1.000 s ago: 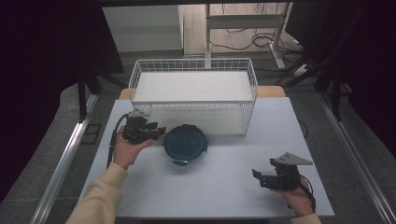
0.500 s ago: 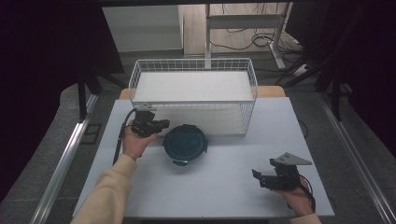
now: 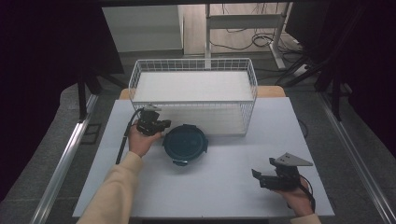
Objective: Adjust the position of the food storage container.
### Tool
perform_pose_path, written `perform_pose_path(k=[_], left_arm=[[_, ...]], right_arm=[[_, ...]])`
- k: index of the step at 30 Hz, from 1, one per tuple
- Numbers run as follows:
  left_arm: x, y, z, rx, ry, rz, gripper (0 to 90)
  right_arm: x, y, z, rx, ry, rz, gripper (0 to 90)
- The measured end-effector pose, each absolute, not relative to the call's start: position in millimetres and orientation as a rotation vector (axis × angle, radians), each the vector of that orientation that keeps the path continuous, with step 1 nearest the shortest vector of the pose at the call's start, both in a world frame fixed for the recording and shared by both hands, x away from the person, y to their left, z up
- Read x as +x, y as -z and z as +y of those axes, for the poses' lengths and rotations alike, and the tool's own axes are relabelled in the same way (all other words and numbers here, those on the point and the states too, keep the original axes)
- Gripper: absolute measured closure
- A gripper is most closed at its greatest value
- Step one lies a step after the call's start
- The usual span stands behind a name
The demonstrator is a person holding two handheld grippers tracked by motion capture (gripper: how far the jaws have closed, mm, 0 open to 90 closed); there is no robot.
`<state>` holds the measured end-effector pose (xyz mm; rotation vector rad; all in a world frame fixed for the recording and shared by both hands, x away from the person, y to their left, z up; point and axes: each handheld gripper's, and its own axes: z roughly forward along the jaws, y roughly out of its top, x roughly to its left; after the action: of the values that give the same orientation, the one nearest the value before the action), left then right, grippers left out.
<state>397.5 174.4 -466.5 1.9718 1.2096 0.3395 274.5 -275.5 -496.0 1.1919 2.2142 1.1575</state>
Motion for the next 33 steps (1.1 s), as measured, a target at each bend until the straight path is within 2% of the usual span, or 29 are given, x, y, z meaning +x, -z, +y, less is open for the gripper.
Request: perform_pose_path(k=[19,25,33], left_arm=[[397.0,478.4,165.8,2.054,-0.399,1.206,89.5],[398.9,483.9,166.7,2.107,-0.381,1.216,90.0],[397.1,486.0,171.1,2.08,-0.343,1.201,90.0]], right_arm=[[274.5,497.1,-274.6,1.19,-1.152,2.219,15.3],[274.5,497.7,-274.6,1.187,-1.149,2.222,15.4],[274.7,498.8,-273.1,1.183,-1.137,2.229,15.3]])
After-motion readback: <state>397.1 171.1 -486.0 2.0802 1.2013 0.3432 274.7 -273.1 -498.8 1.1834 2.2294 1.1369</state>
